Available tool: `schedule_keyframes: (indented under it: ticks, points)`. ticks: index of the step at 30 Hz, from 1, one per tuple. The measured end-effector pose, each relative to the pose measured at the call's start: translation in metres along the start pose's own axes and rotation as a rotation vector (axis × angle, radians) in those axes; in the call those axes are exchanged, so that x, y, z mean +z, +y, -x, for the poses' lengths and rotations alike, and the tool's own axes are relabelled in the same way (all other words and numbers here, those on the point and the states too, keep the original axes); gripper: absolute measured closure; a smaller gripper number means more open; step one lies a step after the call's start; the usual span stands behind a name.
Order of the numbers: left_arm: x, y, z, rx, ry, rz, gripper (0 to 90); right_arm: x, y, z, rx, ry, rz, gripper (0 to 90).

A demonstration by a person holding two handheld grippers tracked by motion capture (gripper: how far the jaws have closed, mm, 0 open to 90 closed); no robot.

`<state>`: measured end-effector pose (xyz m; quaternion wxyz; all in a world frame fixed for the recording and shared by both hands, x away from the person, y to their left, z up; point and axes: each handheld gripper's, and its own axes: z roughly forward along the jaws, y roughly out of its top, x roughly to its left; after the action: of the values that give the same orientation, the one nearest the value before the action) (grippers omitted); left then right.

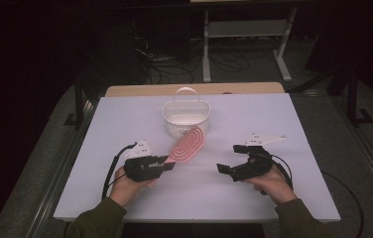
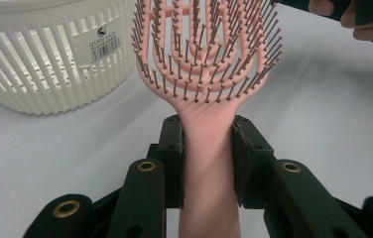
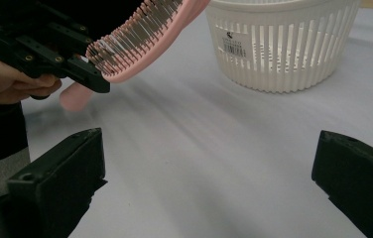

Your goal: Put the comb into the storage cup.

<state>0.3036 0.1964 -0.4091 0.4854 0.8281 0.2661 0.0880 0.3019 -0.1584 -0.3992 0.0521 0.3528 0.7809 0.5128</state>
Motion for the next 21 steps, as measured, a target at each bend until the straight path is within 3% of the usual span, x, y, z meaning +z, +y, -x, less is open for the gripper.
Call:
schedule_keyframes:
  ticks: [21]
  points:
    - [-0.001, 0.0, 0.001, 0.013, 0.01, 0.015, 70.0, 0.021, 0.024, -0.005, 0.018, 0.053, 0.023, 0.0]
